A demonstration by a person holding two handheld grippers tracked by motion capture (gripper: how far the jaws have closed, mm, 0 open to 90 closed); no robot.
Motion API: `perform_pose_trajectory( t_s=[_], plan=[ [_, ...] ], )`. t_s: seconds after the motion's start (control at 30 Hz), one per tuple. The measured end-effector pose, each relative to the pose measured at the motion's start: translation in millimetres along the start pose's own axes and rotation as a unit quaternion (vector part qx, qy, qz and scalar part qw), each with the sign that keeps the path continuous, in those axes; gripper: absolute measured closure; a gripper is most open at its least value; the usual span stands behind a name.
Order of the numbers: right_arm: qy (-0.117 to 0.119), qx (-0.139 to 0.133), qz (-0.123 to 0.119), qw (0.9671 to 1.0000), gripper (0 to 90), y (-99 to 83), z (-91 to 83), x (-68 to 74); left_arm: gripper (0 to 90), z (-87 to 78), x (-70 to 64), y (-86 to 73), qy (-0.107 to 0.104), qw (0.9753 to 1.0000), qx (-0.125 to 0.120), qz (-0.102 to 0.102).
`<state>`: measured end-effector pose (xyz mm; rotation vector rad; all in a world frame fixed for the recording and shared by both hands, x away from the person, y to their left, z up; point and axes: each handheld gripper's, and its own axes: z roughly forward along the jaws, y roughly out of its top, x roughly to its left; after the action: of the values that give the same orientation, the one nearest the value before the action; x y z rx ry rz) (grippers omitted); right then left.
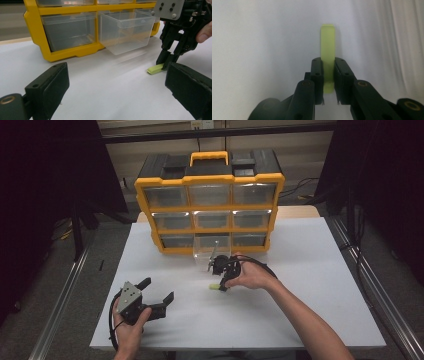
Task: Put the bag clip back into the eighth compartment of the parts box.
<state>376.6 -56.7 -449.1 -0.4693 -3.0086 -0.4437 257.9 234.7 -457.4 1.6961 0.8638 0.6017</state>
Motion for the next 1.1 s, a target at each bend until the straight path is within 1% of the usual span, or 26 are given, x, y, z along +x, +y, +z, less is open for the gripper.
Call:
perform_pose_trajectory(
  t_s=[0.03,0.07,0.1,0.13,0.17,0.23,0.27,0.3,0.33,0.37,0.4,0.47,0.5,0.53,0.57,0.6,0.63,0.67,0.7,0.77,0.83,0.93,0.97,1.0,1.07,1.1],
  plan=[
    [0.001,0.002,-0.003,1.0,78.4,-0.7,-1.0,-0.9,5.4,-0.1,0.1,0.0,0.0,1.0,0.0,0.0],
    [0.002,-0.003,-0.001,1.0,78.4,-0.6,-1.5,-1.0,5.4,-0.1,0.1,0.0,0.0,1.0,0.0,0.0],
    [0.0,-0.007,-0.003,1.0,78.4,-1.4,-2.0,-1.5,5.4,0.0,0.7,-0.1,-0.006,1.0,-0.001,0.0],
    [0.001,-0.006,0.017,0.9998,78.4,-1.3,-3.1,0.2,5.5,-0.1,0.9,-0.1,-0.006,1.0,-0.001,0.0],
    [0.005,-0.011,0.017,0.9998,78.4,-1.4,-2.9,0.1,5.4,-0.2,1.0,-0.1,-0.006,1.0,-0.001,0.0],
    [0.004,-0.009,0.009,0.9999,78.3,-2.6,-4.8,-1.1,5.4,-0.4,1.3,-0.1,-0.003,1.0,0.0,0.002],
    [0.006,-0.019,0.027,0.9994,78.3,-2.5,-4.4,1.0,5.4,-0.6,1.4,0.0,-0.003,1.0,0.0,0.002],
    [0.006,-0.015,0.004,0.9999,78.4,-3.3,-5.7,-2.2,5.5,-0.6,1.4,0.0,-0.003,1.0,0.0,0.002],
    [0.001,-0.025,0.032,0.9992,78.3,-2.5,-6.4,1.7,5.5,-0.6,1.3,0.0,-0.004,1.0,-0.001,0.002],
    [0.005,-0.024,0.017,0.9996,78.3,-3.9,-8.1,-0.3,5.4,-0.6,1.4,0.1,-0.004,1.0,-0.001,0.003],
    [0.001,-0.036,0.003,0.9993,78.4,-4.5,-8.6,-2.2,5.5,-0.6,1.4,0.1,-0.003,1.0,-0.001,0.003],
    [0.003,-0.041,0.011,0.9991,78.3,-5.0,-12.8,-1.0,5.4,-0.6,1.3,0.1,-0.003,1.0,-0.001,0.003],
    [-0.001,-0.048,0.006,0.9988,78.3,-5.9,-14.5,-1.4,5.5,-0.6,1.3,0.1,-0.003,1.0,-0.001,0.003],
    [0.005,-0.049,0.003,0.9988,78.4,-6.3,-16.3,-2.2,5.5,-0.5,1.1,0.0,-0.003,1.0,-0.001,0.001],
    [0.002,-0.055,0.01,0.9985,78.3,-7.3,-17.7,-1.0,5.5,-0.5,1.0,-0.1,-0.003,1.0,0.0,0.001],
    [0.005,-0.057,0.009,0.9983,78.4,-8.1,-19.2,-1.9,5.5,-0.5,1.0,-0.1,-0.003,1.0,-0.001,0.001],
    [-0.002,-0.064,0.008,0.9979,78.4,-8.8,-20.5,-1.8,5.4,-0.4,0.9,-0.1,-0.003,1.0,-0.001,0.002],
    [0.002,-0.066,0.011,0.9978,78.3,-9.6,-21.9,-1.8,5.5,-0.3,1.0,-0.1,-0.004,1.0,-0.001,0.002],
    [0.001,-0.071,0.007,0.9974,78.4,-10.3,-23.1,-2.3,5.4,-0.2,0.9,-0.1,-0.005,1.0,0.0,0.0],
    [0.004,-0.076,0.018,0.997,78.4,-10.9,-26.8,-0.3,5.5,-0.4,1.1,0.0,-0.002,1.0,-0.001,0.003],
    [0.001,-0.084,0.011,0.9964,78.4,-11.1,-28.8,-0.5,5.4,-0.5,1.0,-0.1,-0.002,1.0,0.0,0.001],
    [0.009,-0.09,0.012,0.9958,78.4,-9.9,-31.9,2.5,5.4,-0.4,1.3,-0.1,-0.002,1.0,0.0,0.002],
    [0.009,-0.094,0.005,0.9955,78.4,-9.1,-32.7,3.1,5.4,-0.1,1.2,-0.2,-0.004,1.0,0.0,0.0],
    [0.009,-0.093,0.008,0.9956,78.4,-8.4,-34.1,5.0,5.5,-0.1,1.2,-0.2,-0.004,1.0,0.0,0.0],
    [0.008,-0.101,0.002,0.9949,78.4,-8.4,-35.3,5.1,5.4,0.0,0.9,-0.2,-0.004,1.0,0.0,0.0],
    [0.006,-0.105,0.003,0.9944,78.4,-8.7,-36.1,5.0,5.4,-0.3,1.1,0.0,-0.003,1.0,0.0,0.002]
  ],
)
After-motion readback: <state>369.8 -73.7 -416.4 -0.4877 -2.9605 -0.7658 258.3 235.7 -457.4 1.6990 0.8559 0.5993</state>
